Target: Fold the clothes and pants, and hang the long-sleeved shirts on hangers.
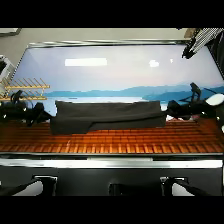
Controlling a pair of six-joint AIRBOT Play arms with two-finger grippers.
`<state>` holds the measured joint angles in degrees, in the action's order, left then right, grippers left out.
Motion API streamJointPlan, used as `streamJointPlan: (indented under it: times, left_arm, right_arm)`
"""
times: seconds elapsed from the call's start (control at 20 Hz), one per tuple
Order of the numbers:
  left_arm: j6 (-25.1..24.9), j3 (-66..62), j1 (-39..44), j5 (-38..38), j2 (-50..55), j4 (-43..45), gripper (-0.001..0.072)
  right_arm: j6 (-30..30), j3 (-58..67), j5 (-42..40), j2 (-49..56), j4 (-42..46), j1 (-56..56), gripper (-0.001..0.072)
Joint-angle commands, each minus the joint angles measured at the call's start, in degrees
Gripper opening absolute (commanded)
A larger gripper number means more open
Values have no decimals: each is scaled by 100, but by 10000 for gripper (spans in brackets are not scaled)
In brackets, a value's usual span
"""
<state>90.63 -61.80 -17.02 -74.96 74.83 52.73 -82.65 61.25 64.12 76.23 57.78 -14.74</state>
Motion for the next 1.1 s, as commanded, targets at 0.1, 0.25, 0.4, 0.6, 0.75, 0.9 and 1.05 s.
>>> streamJointPlan:
  times: [0.1, 0.25, 0.4, 0.6, 0.75, 0.9, 1.05]
  left_arm:
    - [101, -2072, 400, -39, 1980, -26, 13]
    - [245, -2802, 424, -205, 2717, -24, 13]
    - [238, -2951, 452, -188, 3115, -22, 16]
    - [219, -3034, 413, 0, 3233, 103, 316]
    - [133, -3595, 354, -195, 2946, 848, 316]
    - [151, -3993, 446, -238, 2347, 2002, 323]
    - [155, -4033, 636, -280, 1759, 2806, 554]
  right_arm:
    - [-273, 1163, -260, 1226, 142, 190, 32]
    - [-310, 1449, -273, 1617, 140, 190, 32]
    - [-310, 1456, -271, 1915, 94, 190, 70]
    - [-372, 1532, -151, 2013, 2, 125, 432]
    - [-348, 1871, 345, 1816, 39, -323, 484]
    - [-87, 1895, 846, 1963, -186, -754, 566]
    - [361, 1893, 1095, 2262, -448, -647, 616]
